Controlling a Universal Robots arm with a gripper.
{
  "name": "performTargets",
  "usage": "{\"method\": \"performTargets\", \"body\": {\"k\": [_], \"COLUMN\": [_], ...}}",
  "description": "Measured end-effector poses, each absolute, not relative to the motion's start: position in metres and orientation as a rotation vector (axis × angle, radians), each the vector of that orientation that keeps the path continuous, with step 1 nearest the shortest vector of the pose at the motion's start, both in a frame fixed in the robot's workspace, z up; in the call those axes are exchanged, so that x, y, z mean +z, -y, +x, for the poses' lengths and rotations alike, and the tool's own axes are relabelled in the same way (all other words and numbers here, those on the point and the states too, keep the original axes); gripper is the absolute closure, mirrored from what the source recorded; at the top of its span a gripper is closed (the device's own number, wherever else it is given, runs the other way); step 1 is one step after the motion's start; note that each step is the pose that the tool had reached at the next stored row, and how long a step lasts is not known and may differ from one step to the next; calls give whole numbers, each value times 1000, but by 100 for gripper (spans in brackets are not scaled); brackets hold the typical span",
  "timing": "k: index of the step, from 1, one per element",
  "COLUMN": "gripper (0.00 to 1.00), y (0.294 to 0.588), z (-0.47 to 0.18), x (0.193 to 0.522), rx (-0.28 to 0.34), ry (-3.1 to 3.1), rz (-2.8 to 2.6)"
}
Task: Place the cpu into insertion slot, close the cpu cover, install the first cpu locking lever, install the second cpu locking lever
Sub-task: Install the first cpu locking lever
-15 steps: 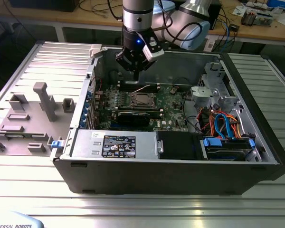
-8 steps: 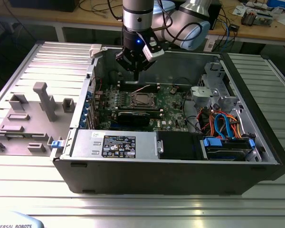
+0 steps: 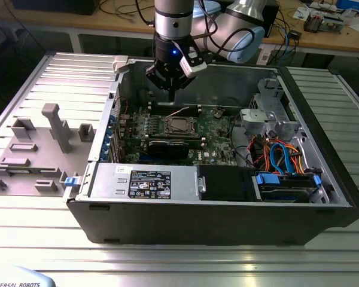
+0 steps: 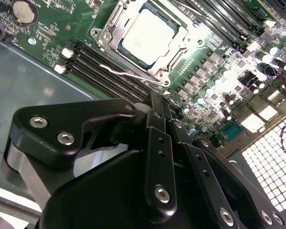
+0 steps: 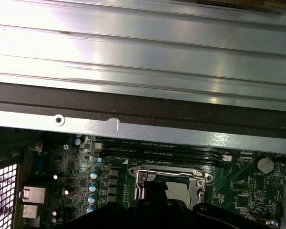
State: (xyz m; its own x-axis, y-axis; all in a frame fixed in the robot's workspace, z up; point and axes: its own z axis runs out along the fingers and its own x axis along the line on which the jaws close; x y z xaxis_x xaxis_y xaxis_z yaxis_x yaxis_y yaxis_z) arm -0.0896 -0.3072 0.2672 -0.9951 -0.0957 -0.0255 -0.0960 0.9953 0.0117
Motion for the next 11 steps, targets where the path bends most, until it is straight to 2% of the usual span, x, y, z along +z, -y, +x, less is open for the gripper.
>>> {"method": "performTargets", "body": {"k": [5, 11], "gripper": [89, 89], "y": [310, 311], "z": [-90, -77], "x": [265, 256], "rx": [65, 91], "ry": [-3111, -3110], "rz": [-148, -145]}}
